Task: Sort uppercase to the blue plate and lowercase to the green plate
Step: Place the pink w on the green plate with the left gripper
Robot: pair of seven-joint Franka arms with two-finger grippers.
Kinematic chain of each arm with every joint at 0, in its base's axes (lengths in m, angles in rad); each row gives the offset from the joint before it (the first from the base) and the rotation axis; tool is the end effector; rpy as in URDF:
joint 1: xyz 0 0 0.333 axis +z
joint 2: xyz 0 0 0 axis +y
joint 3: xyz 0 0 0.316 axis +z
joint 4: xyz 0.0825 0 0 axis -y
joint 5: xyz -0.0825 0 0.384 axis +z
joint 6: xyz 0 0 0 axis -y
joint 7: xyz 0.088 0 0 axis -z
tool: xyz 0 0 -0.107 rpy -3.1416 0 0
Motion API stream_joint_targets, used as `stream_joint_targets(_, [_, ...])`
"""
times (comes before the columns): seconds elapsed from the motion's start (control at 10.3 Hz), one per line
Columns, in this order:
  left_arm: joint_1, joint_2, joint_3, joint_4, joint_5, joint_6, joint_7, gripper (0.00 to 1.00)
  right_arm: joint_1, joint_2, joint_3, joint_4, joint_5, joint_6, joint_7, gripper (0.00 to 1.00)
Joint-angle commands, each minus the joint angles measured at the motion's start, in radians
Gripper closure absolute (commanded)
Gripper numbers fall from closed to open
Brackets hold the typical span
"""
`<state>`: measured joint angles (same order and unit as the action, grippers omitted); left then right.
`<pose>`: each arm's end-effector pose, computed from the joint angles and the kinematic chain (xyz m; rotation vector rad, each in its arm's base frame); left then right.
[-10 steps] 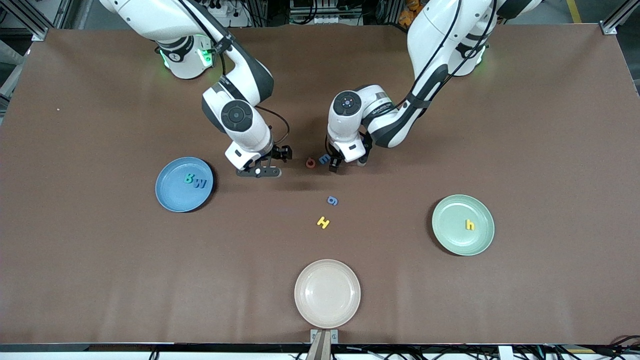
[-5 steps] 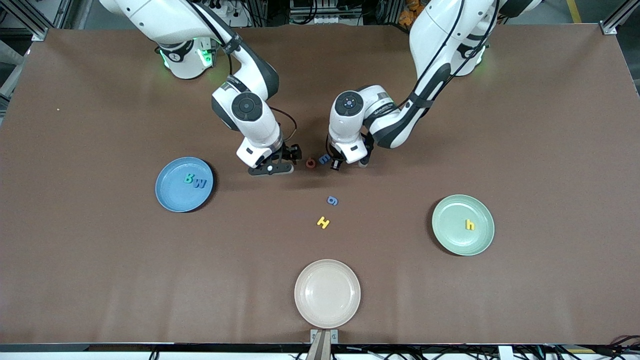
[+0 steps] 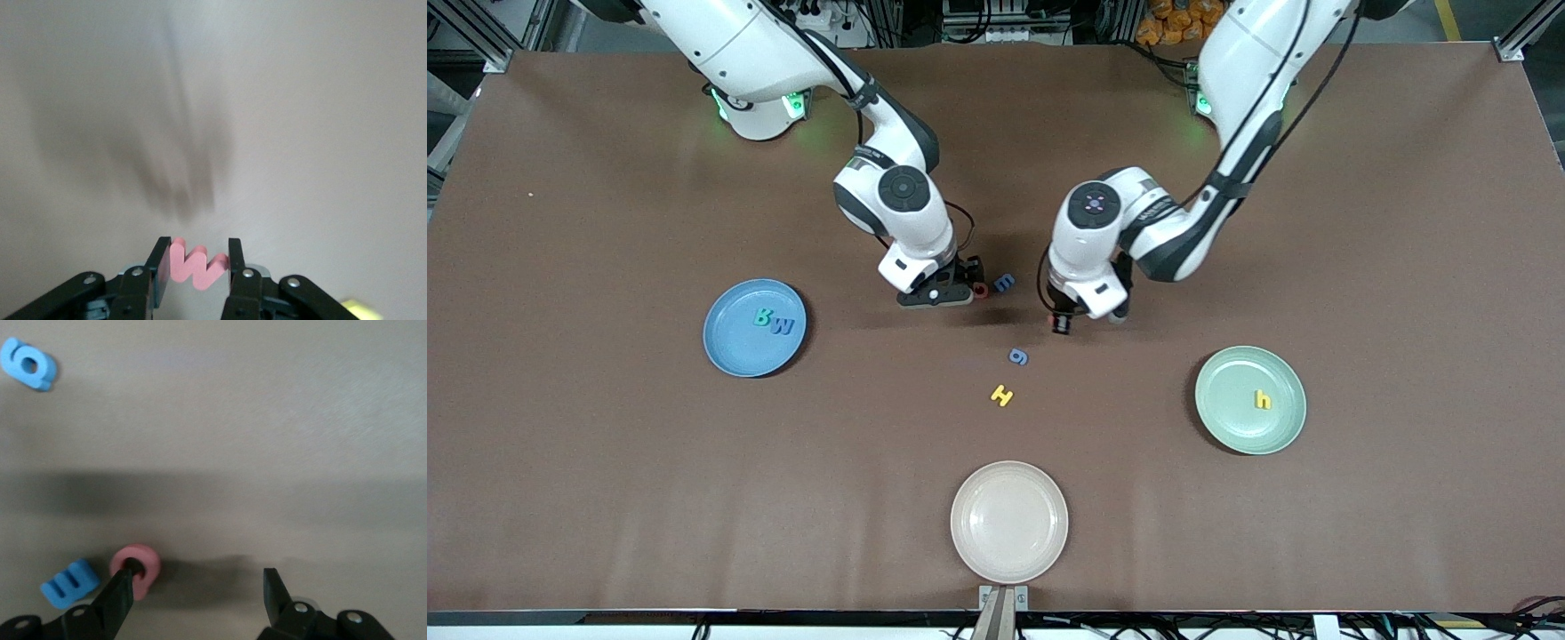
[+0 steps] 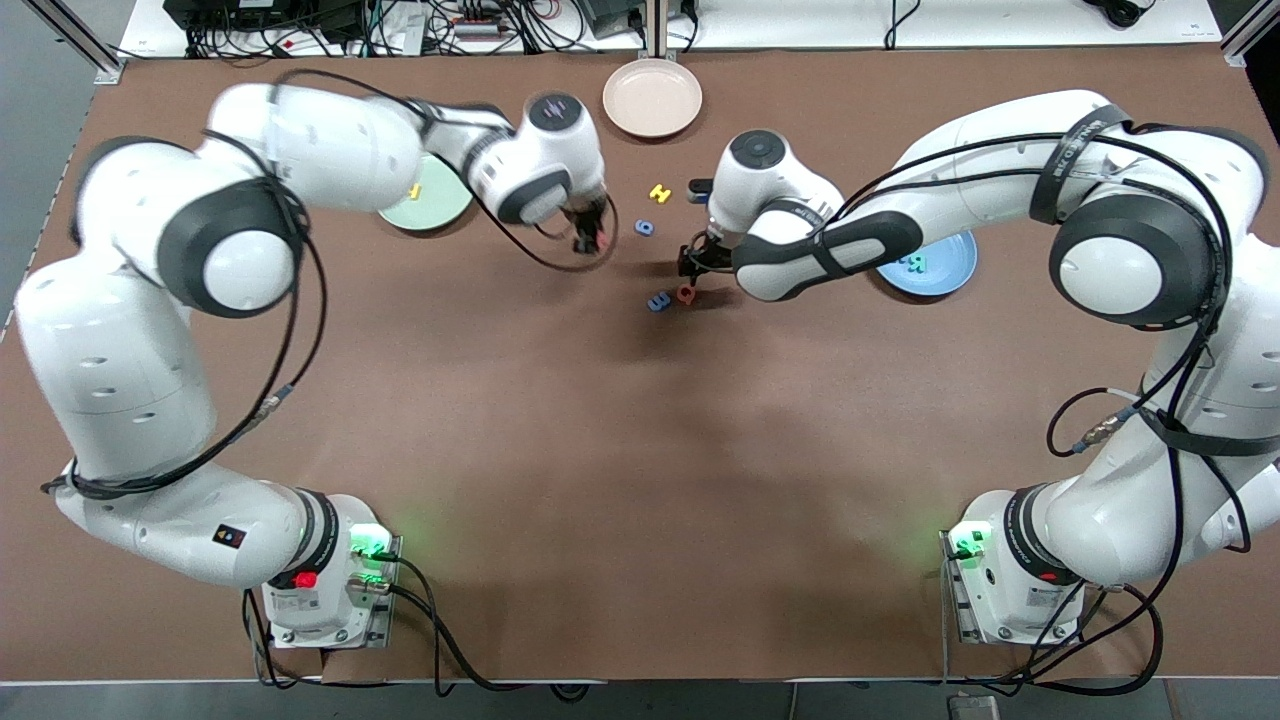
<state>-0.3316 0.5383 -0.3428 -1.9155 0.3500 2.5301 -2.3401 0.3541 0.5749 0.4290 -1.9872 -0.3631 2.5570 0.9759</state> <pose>0.5042 -0.3924 0.2360 2.2659 1.9974 0.0815 0.4371 0.4319 0.1999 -3.0745 -0.0572 -0.0481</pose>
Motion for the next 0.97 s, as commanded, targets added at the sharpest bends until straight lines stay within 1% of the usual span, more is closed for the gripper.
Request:
stream_joint_targets(0.0, [0.135,-0.087,-0.015,-0.039,0.03,-0.036,0.017,1.0,0.009,0.045,0.017,0.051,-0.069,-0.011,0.098,0.17])
stream_joint_targets(0.1, [0.196,-0.087,-0.016,-0.039,0.029,-0.036,0.057,1.0,0.016,0.051,0.017,0.051,-0.071,-0.011,0.098,0.26])
stream_joint_targets(0.19, [0.26,-0.087,-0.016,-0.037,0.029,-0.036,0.111,1.0,0.019,0.06,0.017,0.053,-0.073,-0.009,0.099,0.3])
stream_joint_targets(0.29, [0.323,-0.087,-0.016,-0.039,0.024,-0.037,0.167,1.0,0.023,0.071,0.017,0.062,-0.071,-0.006,0.104,0.36])
stream_joint_targets(0.49, [0.426,-0.08,-0.016,-0.037,0.02,-0.076,0.287,1.0,0.032,0.085,0.017,0.071,-0.073,-0.004,0.109,0.36])
stream_joint_targets(0.58, [0.457,-0.077,-0.016,-0.037,0.018,-0.076,0.319,1.0,0.034,0.088,0.017,0.073,-0.073,-0.003,0.121,0.36])
stream_joint_targets(0.78, [0.485,-0.075,-0.016,-0.034,0.018,-0.077,0.338,1.0,0.035,0.095,0.017,0.077,-0.069,-0.003,0.124,0.37])
stream_joint_targets(0.87, [0.485,-0.074,-0.016,-0.033,0.017,-0.077,0.337,0.54,0.037,0.1,0.017,0.079,-0.069,-0.001,0.124,0.37])
